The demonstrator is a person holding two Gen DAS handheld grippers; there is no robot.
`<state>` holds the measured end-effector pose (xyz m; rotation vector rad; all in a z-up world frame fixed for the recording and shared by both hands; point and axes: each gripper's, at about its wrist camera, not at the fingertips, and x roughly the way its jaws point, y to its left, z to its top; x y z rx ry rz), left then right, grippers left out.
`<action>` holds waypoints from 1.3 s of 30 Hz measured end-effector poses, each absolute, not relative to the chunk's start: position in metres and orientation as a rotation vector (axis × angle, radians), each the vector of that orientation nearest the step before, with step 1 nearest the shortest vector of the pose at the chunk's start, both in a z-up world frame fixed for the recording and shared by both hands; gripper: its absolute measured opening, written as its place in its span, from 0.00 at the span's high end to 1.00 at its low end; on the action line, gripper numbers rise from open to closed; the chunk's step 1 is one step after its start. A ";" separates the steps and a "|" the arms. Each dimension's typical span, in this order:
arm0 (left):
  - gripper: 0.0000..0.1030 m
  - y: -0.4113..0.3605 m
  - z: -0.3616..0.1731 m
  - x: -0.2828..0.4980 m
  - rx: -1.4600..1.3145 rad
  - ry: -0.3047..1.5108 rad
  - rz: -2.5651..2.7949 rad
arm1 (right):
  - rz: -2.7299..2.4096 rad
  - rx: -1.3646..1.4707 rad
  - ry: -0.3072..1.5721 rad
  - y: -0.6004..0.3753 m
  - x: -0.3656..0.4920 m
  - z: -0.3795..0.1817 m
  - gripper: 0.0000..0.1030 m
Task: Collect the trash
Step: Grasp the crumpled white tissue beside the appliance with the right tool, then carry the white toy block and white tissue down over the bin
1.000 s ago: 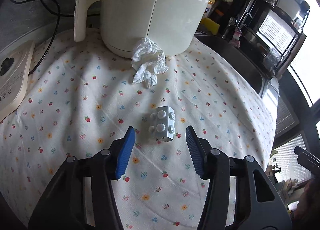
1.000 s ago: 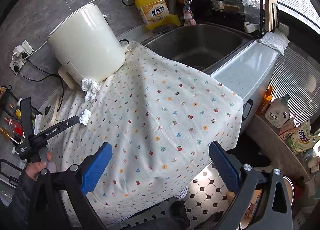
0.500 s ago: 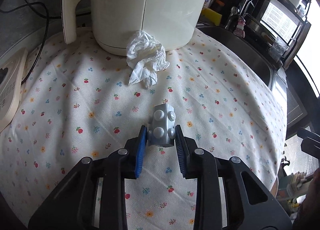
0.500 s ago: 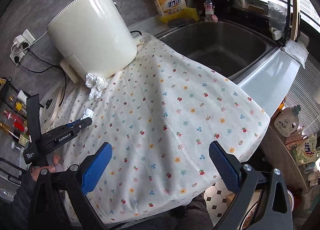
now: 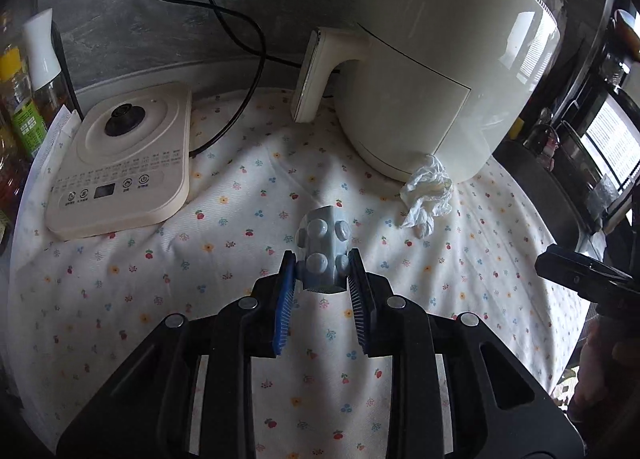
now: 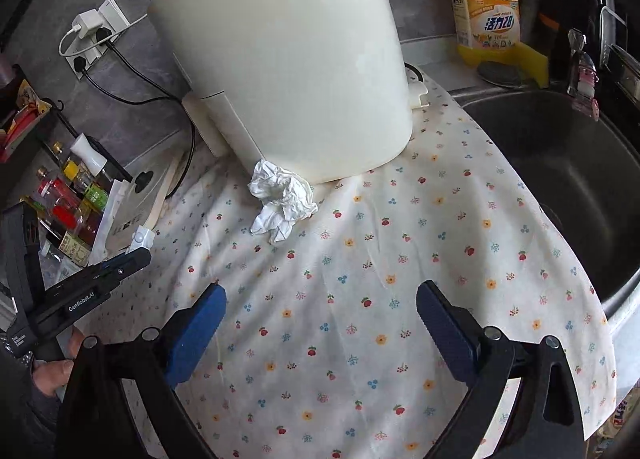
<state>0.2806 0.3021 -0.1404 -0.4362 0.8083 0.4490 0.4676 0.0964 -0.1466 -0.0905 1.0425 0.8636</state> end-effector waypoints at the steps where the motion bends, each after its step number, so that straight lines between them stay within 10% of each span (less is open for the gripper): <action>1: 0.74 0.307 -0.139 0.274 -0.443 0.802 0.470 | 0.876 -0.097 1.041 0.104 0.469 -0.148 0.15; 16: 0.73 0.347 -0.134 0.203 -0.545 0.741 0.713 | 0.919 -0.236 1.000 0.187 0.499 -0.186 0.53; 20: 0.72 0.349 -0.132 0.199 -0.545 0.732 0.728 | 0.945 -0.275 1.004 0.197 0.503 -0.196 0.91; 39: 0.72 0.316 -0.138 0.241 -0.455 0.780 0.445 | 0.834 -0.132 1.017 0.097 0.449 -0.158 0.93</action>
